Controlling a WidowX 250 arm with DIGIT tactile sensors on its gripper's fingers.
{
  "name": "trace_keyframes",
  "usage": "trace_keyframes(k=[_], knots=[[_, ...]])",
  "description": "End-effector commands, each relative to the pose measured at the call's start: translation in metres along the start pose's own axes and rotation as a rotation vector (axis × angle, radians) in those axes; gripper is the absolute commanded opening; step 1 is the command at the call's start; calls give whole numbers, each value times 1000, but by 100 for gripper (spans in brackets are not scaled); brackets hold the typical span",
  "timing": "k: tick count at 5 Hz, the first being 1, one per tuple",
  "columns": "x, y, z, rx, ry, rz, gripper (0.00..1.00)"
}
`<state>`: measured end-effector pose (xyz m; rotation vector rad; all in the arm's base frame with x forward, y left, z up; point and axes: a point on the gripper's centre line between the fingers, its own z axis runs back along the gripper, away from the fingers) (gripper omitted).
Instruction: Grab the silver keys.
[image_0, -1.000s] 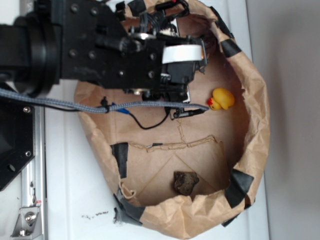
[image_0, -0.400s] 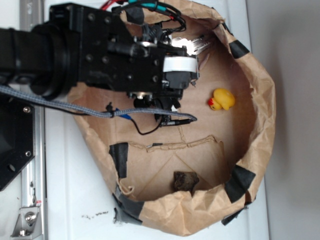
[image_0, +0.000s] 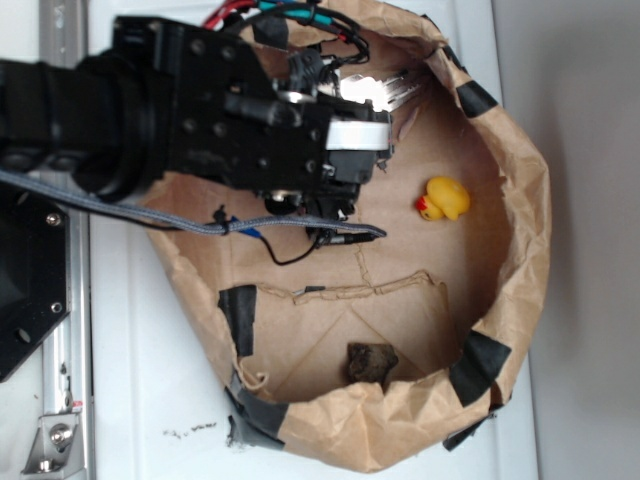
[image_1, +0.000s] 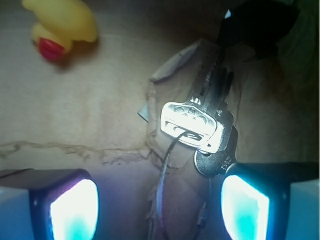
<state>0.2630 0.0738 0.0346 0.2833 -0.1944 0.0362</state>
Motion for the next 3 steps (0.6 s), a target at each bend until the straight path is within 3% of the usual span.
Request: trace_keyframes(k=[1,3], knots=[[10,15,-4,28,-29,54,0],[8,13,5,4,-56,43,0]])
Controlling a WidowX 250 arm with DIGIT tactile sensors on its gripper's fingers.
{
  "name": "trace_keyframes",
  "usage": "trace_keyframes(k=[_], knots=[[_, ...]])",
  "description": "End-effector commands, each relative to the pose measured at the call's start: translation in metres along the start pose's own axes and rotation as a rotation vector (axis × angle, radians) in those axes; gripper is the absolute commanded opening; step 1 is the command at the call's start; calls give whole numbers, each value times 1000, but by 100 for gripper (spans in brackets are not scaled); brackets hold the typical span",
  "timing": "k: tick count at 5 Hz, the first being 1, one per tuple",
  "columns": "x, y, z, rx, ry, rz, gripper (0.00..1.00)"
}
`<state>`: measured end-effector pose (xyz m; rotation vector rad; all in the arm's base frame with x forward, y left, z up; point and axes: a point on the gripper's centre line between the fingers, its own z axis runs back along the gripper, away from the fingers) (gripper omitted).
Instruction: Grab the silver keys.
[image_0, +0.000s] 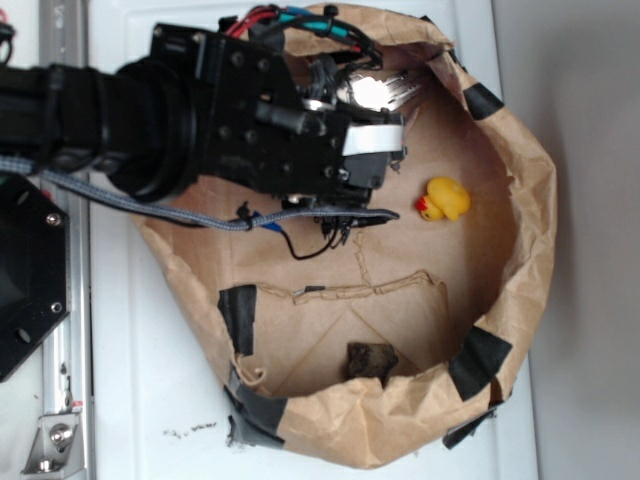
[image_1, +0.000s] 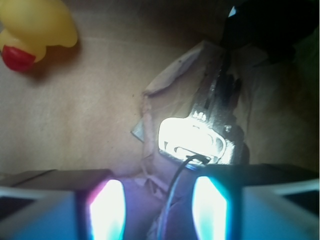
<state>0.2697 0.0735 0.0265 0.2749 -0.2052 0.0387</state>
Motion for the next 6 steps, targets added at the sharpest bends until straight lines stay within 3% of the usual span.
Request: trace_keyframes(k=[1,4,5,6], knots=[[2,15,16,8,-51,32,0],[4,16,21,12,-71,49,0],[3,15,39,-13,-72,67,0],[-5,2,95,-163,-63,72,0]])
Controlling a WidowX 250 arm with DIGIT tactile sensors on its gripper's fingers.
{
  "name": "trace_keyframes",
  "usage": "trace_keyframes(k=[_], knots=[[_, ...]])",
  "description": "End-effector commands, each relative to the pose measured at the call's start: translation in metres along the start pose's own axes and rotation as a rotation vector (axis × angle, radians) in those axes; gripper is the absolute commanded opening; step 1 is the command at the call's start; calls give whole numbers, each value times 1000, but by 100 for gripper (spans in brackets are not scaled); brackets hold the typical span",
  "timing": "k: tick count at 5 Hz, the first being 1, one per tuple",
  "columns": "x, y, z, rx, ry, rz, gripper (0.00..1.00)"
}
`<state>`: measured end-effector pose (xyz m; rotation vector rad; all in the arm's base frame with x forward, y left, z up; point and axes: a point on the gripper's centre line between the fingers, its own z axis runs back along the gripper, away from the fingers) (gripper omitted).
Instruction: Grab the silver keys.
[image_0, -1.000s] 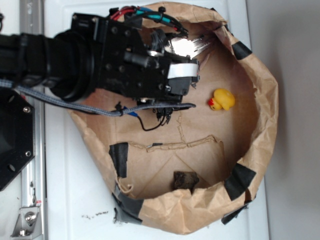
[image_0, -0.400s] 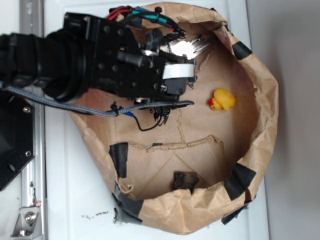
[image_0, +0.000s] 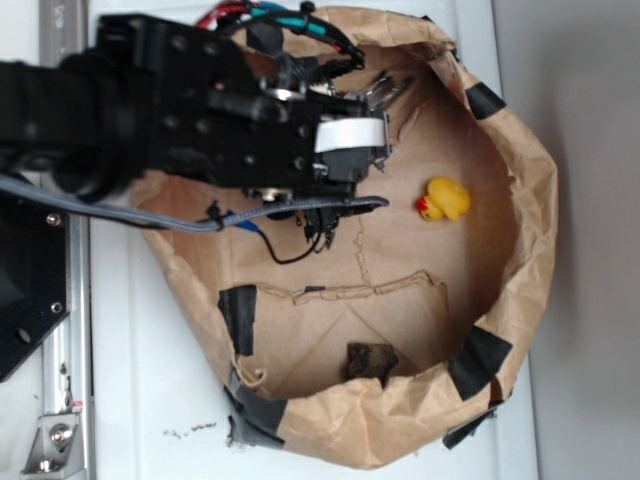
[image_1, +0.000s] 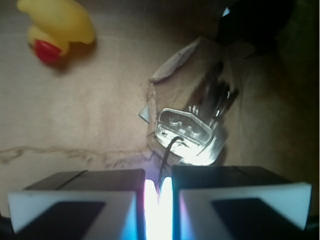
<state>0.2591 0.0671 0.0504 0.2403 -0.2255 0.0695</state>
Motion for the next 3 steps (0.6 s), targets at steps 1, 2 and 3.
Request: trace_keyframes(k=[1,2,3], knots=[[5,-4,101,-380,-47,7,0],[23,-17,76,-225,36,63,0],[30,-22,68,-183,71,79,0]])
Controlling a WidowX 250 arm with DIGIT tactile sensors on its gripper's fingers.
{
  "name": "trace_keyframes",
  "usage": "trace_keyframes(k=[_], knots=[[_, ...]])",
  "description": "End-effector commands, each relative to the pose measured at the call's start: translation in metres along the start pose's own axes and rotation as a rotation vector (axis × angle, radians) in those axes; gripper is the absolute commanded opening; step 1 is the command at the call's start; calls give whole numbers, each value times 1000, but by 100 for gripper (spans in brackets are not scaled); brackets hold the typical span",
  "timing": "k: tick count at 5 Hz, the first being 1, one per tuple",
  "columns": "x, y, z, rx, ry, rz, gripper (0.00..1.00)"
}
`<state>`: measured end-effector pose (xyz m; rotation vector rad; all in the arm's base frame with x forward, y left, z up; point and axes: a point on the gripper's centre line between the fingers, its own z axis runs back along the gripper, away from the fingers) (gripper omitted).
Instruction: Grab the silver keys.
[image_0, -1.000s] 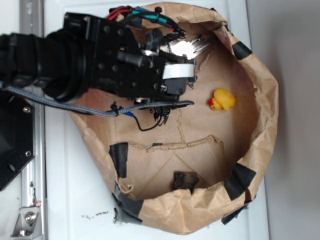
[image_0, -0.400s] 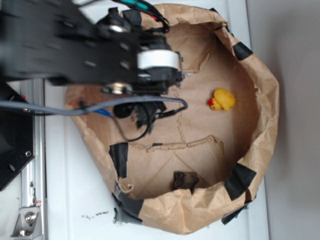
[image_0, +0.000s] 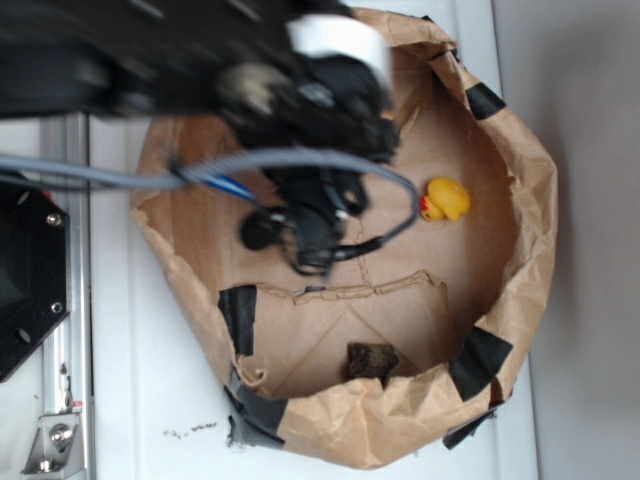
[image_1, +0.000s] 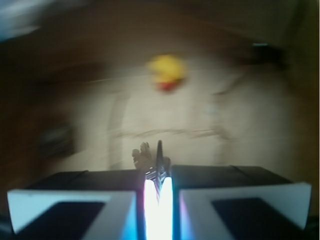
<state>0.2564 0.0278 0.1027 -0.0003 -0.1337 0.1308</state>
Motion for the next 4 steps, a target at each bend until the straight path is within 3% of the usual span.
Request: trace_keyframes(k=[1,2,3,4], knots=[[18,-5,17,7,-73,-10,0],[11,-9,17,-40,-81,-45,0],[6,-12,16,-85,-48,-76,0],[5,-11,13,-77,-44,-77,0]])
